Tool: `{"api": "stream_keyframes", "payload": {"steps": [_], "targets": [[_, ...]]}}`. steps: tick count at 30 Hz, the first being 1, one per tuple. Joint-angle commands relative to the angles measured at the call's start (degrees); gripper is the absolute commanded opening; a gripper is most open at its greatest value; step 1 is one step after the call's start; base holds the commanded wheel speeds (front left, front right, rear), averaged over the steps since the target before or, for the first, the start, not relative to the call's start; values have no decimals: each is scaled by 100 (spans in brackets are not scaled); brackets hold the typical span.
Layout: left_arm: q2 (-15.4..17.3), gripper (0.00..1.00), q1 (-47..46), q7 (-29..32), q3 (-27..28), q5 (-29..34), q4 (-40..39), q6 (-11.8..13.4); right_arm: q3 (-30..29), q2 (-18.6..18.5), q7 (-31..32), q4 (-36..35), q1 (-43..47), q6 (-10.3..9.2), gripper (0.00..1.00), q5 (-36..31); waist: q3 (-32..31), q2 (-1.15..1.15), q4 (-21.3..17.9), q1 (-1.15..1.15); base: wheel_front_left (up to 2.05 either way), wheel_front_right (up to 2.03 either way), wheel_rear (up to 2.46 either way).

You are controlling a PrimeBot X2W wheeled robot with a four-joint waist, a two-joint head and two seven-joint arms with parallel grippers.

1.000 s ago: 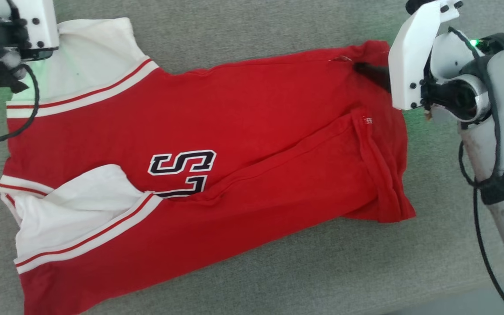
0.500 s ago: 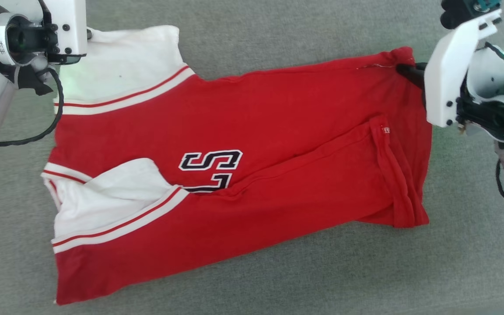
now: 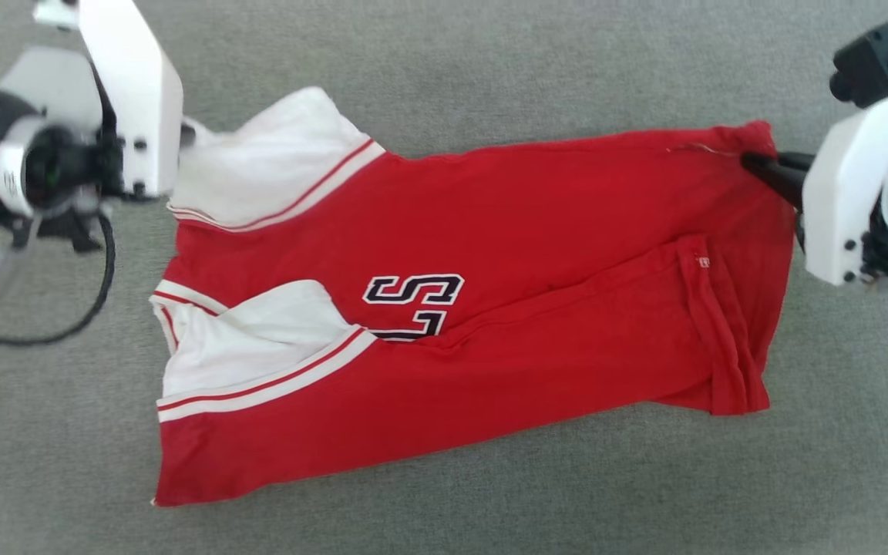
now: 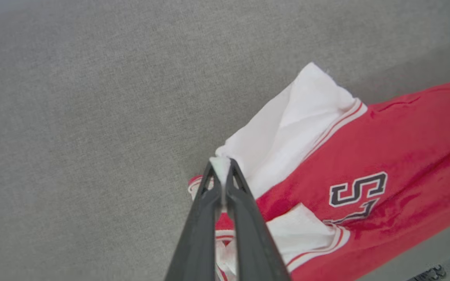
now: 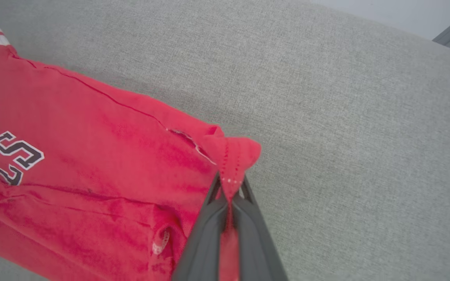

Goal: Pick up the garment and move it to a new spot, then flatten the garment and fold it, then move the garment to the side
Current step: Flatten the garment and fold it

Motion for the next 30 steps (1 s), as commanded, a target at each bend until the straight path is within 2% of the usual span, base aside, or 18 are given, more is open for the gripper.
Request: {"api": "stream_keyframes", "payload": {"steps": [1,10,16,20,25,26,27,28,29,30], "targets": [[31,0,86,17,13,-36,-77,42,-18,-38,18,-66,68,-2,0,32,-43,0,41,0,0,0,0],[861,0,1066,307,0,-228,-2462,1025,-586,-378,593,-1005,1063,-2,0,245,-157,0,170,0,0,0,0],[1226,0,1701,338,-115,-348,-3341,1530,-890,-349,826,-1422,1778,-2,0,357,-134,0,216,0,0,0,0],[1240,0,2086,305,-248,-426,-3345,1651,-898,-223,894,-1400,2137,-2,0,338,-123,0,219,0,0,0,0],[1085,0,2405,177,-387,-520,-2881,1580,-719,-26,804,-1181,2249,-2,0,288,-142,0,187,0,0,0,0],[1021,0,2456,135,-399,-546,-2766,1556,-687,1,752,-1125,2226,-2,12,252,-151,0,188,0,0,0,0],[966,0,2484,61,-393,-546,-2652,1516,-660,46,697,-1088,2205,-1,46,237,-162,0,186,0,0,0,0],[908,25,2503,-34,-350,-562,-2511,1517,-644,96,651,-1058,2197,-1,100,231,-174,0,183,0,0,0,0],[866,41,2522,-129,-334,-553,-2418,1475,-669,154,603,-1021,2200,-1,100,257,-193,0,180,0,0,0,0],[831,76,2533,-229,-318,-527,-2357,1412,-704,203,572,-1012,2208,-2,100,287,-214,0,178,0,0,0,0]]}}
